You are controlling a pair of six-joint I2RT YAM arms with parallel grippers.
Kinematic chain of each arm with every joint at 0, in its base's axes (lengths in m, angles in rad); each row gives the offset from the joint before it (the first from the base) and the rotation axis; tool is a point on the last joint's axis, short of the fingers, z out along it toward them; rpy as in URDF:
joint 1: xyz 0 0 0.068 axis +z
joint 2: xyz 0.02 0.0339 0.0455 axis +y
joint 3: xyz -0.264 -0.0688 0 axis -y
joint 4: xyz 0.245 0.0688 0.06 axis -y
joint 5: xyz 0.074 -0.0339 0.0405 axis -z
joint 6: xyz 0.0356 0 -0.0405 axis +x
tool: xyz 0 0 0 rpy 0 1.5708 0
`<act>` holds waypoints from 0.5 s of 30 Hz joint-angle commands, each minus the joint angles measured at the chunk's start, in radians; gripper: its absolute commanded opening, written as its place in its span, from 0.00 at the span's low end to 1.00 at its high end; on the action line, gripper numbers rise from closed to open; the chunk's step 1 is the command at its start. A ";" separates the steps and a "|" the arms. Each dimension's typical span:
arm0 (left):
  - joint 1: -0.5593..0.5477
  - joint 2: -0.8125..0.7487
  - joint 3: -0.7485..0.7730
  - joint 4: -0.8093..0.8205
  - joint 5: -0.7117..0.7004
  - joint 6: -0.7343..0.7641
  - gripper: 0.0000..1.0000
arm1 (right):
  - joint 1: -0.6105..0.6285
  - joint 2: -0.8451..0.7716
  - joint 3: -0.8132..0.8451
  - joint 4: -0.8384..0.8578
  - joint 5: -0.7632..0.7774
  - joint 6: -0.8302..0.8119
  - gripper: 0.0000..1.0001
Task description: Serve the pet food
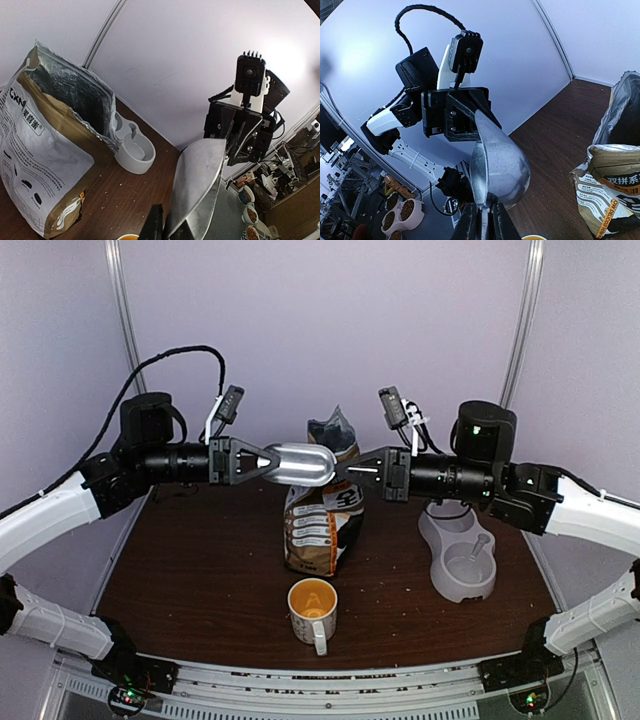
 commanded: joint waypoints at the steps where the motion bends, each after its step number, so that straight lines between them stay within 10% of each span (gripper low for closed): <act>1: -0.010 -0.003 0.003 0.051 -0.019 0.034 0.03 | 0.000 -0.014 0.012 -0.008 0.038 -0.012 0.00; 7: -0.011 0.027 0.125 -0.157 -0.224 0.151 0.67 | -0.001 -0.132 -0.005 -0.115 0.248 -0.118 0.00; 15: -0.021 0.300 0.479 -0.398 -0.436 0.158 0.84 | -0.002 -0.225 0.042 -0.325 0.541 -0.242 0.00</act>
